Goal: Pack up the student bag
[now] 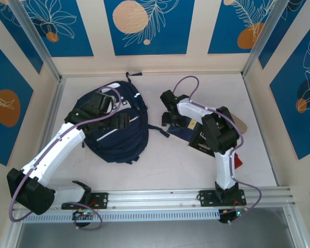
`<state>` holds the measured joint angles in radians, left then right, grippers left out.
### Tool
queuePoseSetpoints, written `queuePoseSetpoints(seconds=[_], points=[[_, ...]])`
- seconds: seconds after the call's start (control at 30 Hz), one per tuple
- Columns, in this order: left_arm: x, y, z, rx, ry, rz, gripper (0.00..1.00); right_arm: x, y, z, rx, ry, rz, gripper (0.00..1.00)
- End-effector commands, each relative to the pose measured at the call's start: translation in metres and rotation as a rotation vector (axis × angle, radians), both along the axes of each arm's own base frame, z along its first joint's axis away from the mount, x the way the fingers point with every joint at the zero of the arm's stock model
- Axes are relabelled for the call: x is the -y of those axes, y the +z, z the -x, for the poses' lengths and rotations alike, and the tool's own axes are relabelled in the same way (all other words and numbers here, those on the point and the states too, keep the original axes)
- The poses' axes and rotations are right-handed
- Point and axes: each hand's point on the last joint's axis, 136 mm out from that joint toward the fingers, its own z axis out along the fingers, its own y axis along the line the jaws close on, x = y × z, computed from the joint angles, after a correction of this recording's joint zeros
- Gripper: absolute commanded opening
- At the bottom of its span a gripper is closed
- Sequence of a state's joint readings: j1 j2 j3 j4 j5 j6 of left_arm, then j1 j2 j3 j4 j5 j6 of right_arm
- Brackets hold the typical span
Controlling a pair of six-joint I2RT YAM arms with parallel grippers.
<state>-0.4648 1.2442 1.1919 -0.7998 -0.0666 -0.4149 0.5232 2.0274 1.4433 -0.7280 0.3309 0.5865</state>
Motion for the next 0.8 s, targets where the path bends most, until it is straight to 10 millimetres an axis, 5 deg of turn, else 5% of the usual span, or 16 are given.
queuePoseSetpoints(seconds=[0.0, 0.23, 0.43, 0.57, 0.77], points=[[0.003, -0.004, 0.000, -0.025, 0.008, 0.038, 1.00, 0.008, -0.033, 0.071, -0.231, -0.005, -0.039, 0.73], [0.021, -0.008, 0.002, -0.066, -0.019, 0.112, 0.99, -0.003, -0.023, 0.120, -0.274, 0.030, -0.153, 0.70], [0.051, -0.018, 0.005, -0.121, -0.051, 0.167, 0.94, -0.009, 0.022, 0.109, -0.144, 0.042, -0.205, 0.69], [0.081, -0.031, 0.010, -0.165, -0.078, 0.194, 0.90, 0.026, 0.046, 0.084, -0.011, -0.071, -0.148, 0.69], [0.133, -0.055, 0.019, -0.236, -0.168, 0.172, 0.79, 0.091, 0.042, 0.065, 0.015, -0.264, -0.057, 0.68]])
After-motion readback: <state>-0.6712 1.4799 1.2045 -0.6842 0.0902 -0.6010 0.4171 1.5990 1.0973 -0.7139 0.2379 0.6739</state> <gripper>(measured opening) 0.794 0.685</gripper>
